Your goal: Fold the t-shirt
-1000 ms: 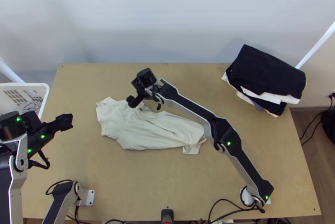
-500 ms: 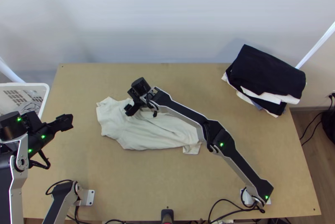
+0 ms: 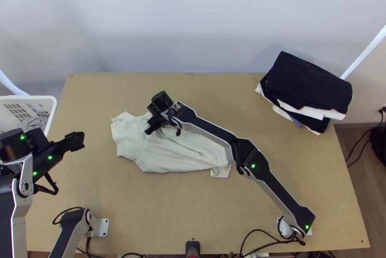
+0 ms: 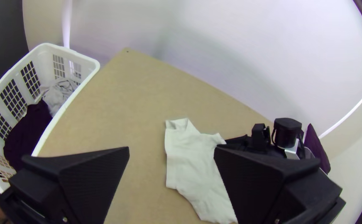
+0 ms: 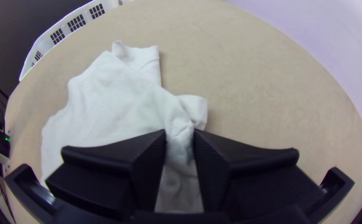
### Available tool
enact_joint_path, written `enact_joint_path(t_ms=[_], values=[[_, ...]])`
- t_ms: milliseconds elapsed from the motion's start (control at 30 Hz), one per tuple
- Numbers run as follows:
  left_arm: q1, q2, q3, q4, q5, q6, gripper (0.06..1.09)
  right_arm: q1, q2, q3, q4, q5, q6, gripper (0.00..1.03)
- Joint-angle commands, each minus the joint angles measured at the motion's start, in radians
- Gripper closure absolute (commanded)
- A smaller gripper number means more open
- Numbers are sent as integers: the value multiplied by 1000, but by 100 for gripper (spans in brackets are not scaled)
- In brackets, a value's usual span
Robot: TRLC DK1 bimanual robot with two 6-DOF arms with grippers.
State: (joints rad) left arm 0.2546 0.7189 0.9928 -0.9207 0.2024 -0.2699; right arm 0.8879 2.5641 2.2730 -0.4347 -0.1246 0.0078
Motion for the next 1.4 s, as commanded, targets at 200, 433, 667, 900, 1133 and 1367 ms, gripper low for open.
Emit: enact_joint_path(t_ms=[200, 433, 667, 900, 1133, 1367], values=[[5, 1, -20, 31, 12, -9, 10, 0, -15, 22, 13, 3, 15, 100], [5, 1, -17, 33, 14, -9, 10, -3, -79, 13, 7, 5, 17, 100], [-2, 5, -51, 48, 12, 5, 10, -10, -246, -70, -4, 8, 35, 100], [-20, 13, -63, 74, 14, 0, 10, -33, -412, -194, -7, 17, 35, 100], [-46, 34, -79, 102, 15, -5, 10, -53, -450, -311, 7, 34, 34, 100], [-63, 63, -88, 121, 14, -8, 10, -61, -479, -369, 30, 94, 35, 100]])
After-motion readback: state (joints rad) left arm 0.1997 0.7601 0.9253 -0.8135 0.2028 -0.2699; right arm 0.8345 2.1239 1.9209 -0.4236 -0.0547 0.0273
